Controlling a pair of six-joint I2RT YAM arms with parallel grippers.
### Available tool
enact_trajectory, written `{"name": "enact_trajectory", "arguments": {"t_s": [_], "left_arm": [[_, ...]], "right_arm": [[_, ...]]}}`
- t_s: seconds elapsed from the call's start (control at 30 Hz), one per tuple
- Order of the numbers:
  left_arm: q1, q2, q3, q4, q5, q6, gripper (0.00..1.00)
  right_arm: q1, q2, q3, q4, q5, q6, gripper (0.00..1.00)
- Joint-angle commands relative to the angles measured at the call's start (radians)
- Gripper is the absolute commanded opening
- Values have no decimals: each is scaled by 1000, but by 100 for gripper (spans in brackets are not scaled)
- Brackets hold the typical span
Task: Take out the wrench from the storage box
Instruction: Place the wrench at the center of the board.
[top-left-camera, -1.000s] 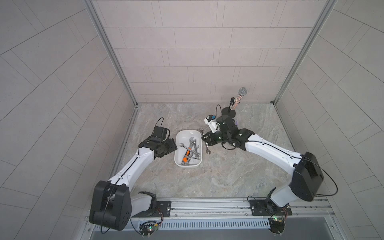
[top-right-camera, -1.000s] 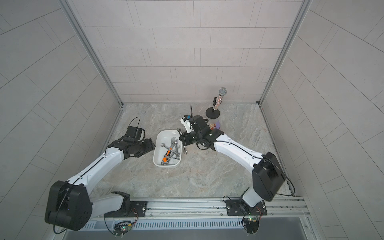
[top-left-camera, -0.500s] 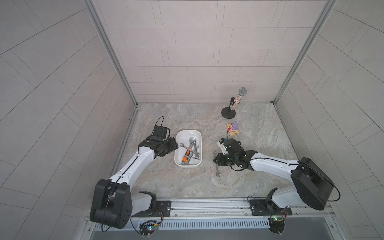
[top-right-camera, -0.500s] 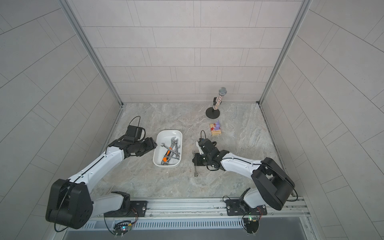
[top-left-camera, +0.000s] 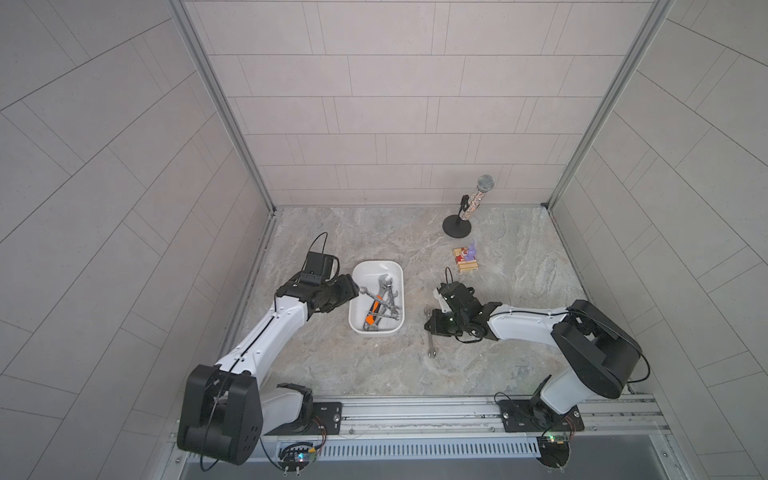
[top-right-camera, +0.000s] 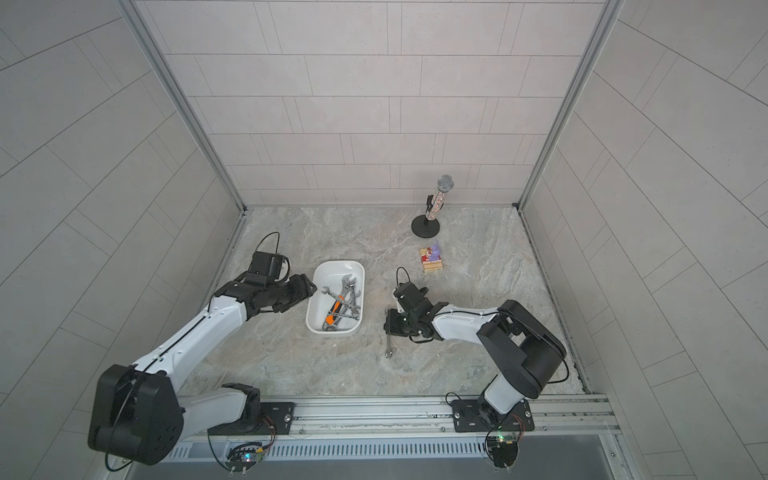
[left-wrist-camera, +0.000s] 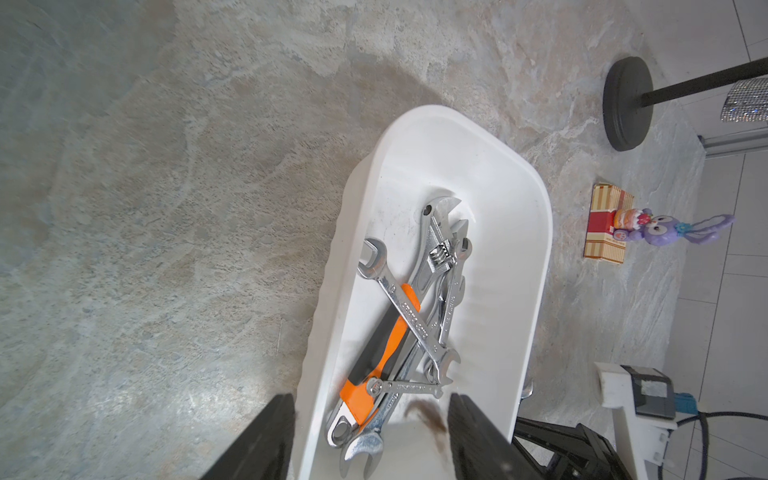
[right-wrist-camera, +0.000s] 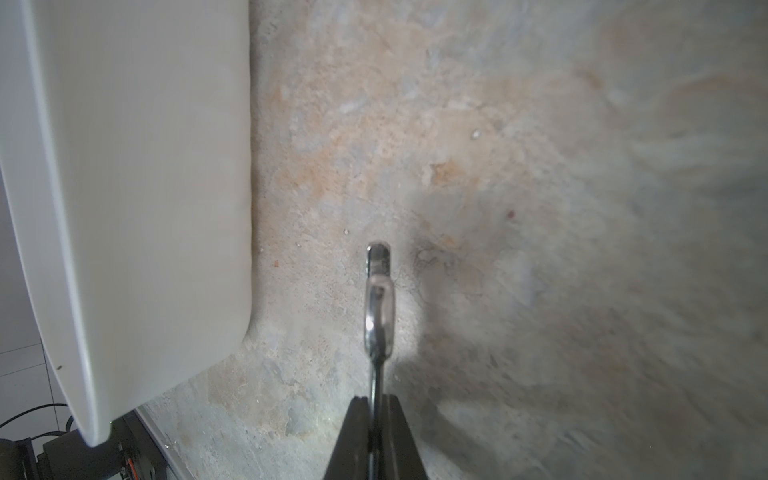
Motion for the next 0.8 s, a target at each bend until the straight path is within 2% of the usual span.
{"name": "enact_trajectory", "arguments": {"t_s": [0.0, 0.13, 0.27, 0.53, 0.77], "left_arm": [[-4, -16, -6, 7, 13, -6, 65], [-3, -16, -4, 12, 27, -7, 66], [-4, -22, -6, 11, 27, -4, 67], [-4, -18, -5, 11, 28, -6, 67], [-3, -18, -6, 15, 28, -10, 67]], "right_arm": [[6, -7, 4, -66, 13, -18, 12], [0, -7, 18, -125, -4, -62, 24], [-9, -7, 14, -154, -41, -94, 30], [8, -75, -32, -235, -136, -163, 32], [32, -92, -77, -231, -151, -170, 31]]}}
